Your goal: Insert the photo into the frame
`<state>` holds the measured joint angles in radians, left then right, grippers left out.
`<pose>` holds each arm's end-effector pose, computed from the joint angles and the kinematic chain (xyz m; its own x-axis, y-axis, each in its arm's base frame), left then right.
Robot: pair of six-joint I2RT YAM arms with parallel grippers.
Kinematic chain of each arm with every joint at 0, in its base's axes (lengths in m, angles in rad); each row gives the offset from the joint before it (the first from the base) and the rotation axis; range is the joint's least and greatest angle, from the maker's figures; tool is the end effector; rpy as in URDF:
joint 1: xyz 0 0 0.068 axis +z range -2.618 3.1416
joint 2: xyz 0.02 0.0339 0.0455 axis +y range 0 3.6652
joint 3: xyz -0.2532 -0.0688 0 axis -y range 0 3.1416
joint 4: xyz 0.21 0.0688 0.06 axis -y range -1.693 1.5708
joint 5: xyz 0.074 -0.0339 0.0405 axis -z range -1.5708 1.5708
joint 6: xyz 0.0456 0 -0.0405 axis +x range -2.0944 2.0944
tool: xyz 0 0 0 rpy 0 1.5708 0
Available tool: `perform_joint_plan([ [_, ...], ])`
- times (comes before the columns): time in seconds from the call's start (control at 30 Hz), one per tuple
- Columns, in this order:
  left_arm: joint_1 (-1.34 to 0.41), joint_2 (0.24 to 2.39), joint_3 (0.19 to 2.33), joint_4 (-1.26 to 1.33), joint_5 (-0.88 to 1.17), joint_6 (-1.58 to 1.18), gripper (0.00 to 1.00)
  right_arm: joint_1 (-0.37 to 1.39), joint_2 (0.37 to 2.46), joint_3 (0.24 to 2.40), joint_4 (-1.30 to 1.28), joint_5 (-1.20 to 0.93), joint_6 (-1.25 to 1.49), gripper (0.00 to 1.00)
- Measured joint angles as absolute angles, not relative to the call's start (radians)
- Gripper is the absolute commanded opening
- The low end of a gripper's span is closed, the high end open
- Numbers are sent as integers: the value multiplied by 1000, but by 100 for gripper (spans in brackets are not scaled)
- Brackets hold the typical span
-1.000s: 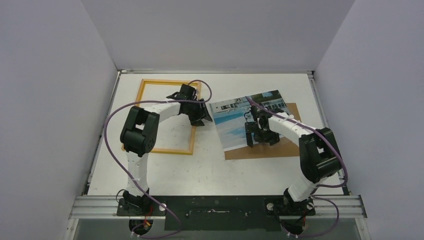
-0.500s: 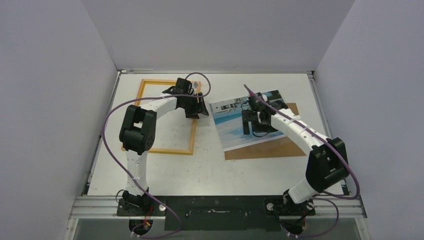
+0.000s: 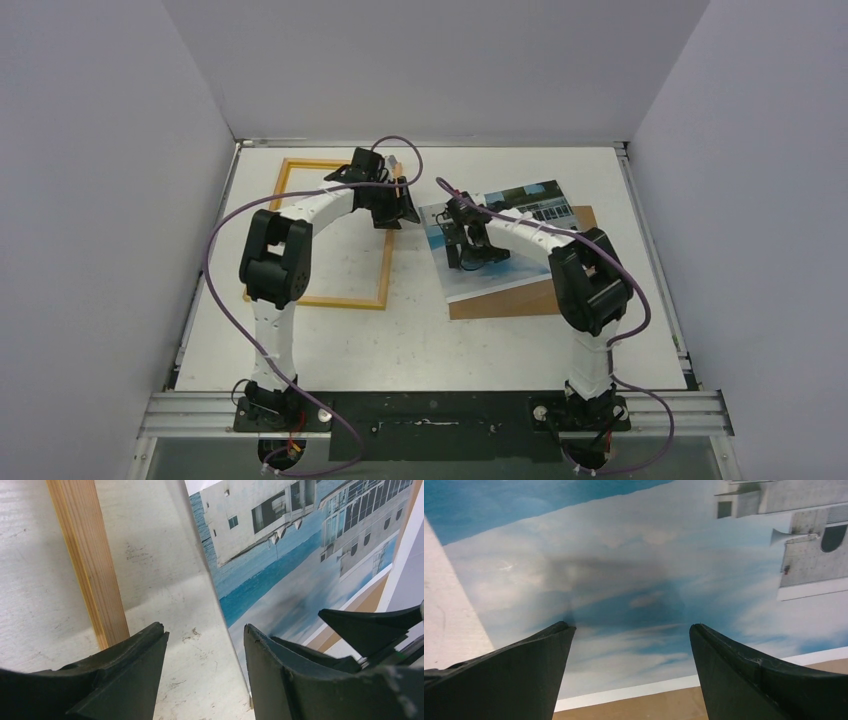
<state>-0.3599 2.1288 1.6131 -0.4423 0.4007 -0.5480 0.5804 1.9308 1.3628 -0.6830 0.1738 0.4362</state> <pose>0.3990 -0.1692 0.1820 -0.9319 -0.1619 -0.3247 0.0571 0.8183 -0.5720 0.3019 0.1886 0.1752 -0.9285 -0.1112 -0.3543 -0.1129 0.9935 -0.0160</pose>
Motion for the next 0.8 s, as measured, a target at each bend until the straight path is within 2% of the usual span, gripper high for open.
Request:
perform_joint_plan([
  [0.23,-358,2157,1662,-453,403,-549,58,611,1882,1261,-583,141,438,89],
  [0.53,-360,2192,1688,-463,442,-542,53,677,1657,979,-563,49,485,88],
  [0.67,-373,2153,1619,-406,449,-544,52,687,1562,923,-622,88,631,83],
  [0.8,-400,2084,1545,-389,461,-541,49,687,1359,826,-621,133,833,81],
])
